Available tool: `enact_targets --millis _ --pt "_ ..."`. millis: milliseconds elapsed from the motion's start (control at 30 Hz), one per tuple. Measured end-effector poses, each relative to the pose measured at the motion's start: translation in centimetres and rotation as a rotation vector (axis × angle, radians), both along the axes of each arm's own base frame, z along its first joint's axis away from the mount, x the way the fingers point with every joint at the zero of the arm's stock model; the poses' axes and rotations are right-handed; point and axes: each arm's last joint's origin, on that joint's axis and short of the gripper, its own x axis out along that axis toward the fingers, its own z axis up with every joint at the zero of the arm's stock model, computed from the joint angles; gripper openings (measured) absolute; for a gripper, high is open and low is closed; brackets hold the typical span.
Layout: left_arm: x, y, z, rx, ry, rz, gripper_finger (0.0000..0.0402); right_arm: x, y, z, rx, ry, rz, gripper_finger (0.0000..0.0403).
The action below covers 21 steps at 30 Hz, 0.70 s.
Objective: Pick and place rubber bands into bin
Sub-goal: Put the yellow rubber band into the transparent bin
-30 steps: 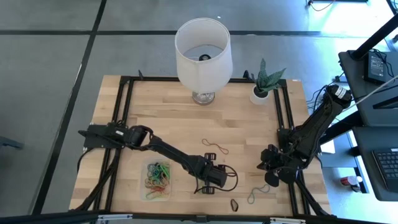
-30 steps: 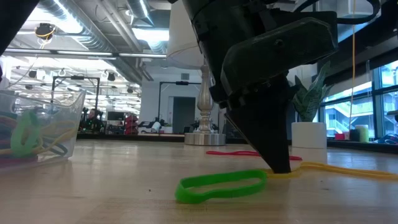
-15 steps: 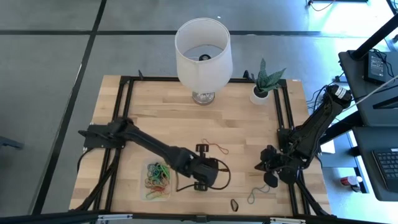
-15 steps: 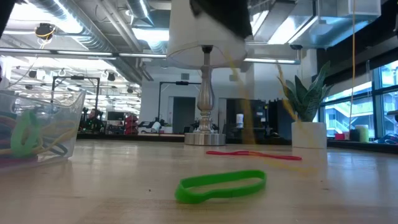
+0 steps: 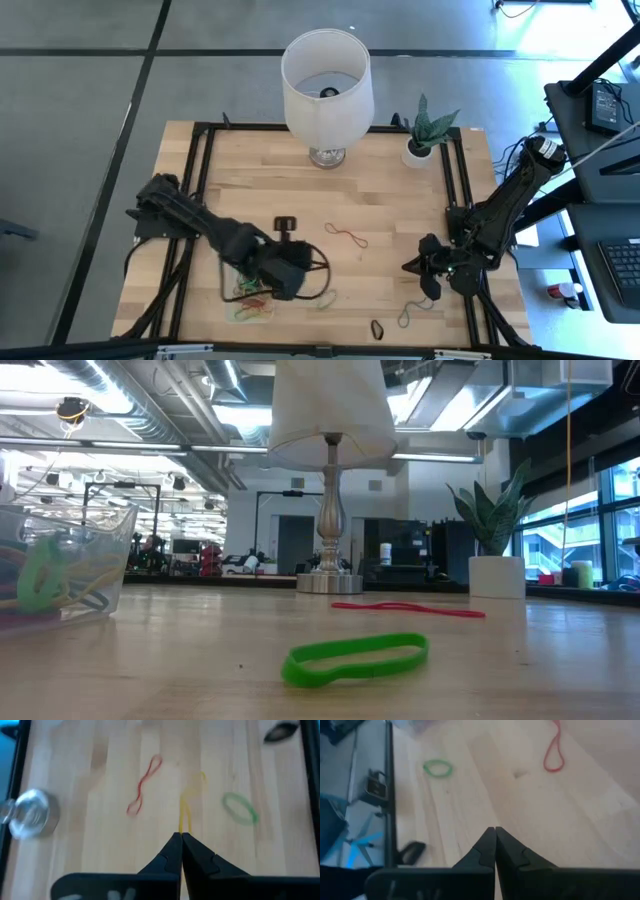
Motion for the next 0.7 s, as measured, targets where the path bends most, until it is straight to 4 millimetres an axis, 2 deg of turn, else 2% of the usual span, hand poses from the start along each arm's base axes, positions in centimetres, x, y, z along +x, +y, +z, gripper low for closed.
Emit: enact_targets --millis 100,333,500,700 --pt "-2.1 -0.3 0.7 0.001 0.050 0.013 0.0002 0.2 -0.1 0.1 0.033 -0.017 -0.048 0.0004" --pt "-5.9 -2.6 0.7 0.038 0.150 -0.006 0.0002 1.2 -0.6 0.3 0.101 -0.036 -0.137 0.0004" --pt "-7.7 -4.4 -2.0 0.066 0.204 0.002 0.0002 2.2 -1.0 0.7 0.150 -0.078 -0.186 0.0004" --pt "-9.9 -6.1 -6.5 0.068 0.313 0.019 0.0002 3.1 -1.2 1.0 0.162 -0.122 -0.201 0.0004"
